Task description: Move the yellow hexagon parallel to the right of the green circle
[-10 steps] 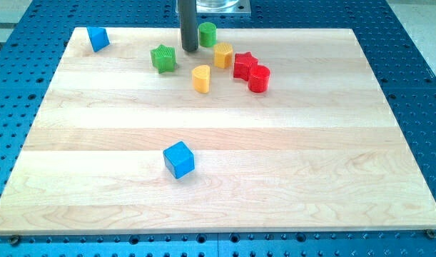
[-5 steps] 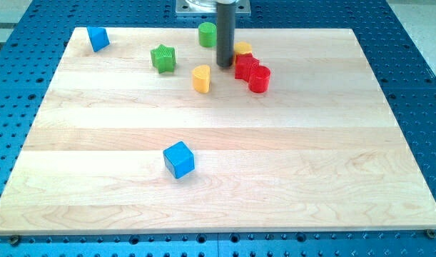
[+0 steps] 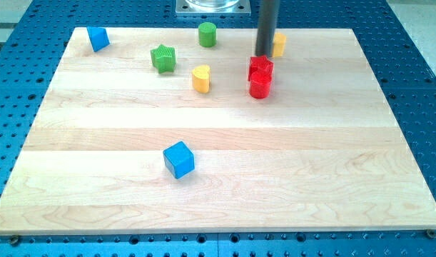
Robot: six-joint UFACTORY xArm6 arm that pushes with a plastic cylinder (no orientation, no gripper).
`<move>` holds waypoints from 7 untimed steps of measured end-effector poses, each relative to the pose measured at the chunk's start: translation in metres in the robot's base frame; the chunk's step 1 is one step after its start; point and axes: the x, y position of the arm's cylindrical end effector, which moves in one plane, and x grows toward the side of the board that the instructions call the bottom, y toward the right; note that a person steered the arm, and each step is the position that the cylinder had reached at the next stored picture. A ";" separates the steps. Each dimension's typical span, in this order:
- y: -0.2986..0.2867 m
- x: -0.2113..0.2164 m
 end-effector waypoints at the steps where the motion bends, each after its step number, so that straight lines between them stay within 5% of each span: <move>1: -0.004 -0.002; 3: 0.053 0.001; 7: 0.038 0.013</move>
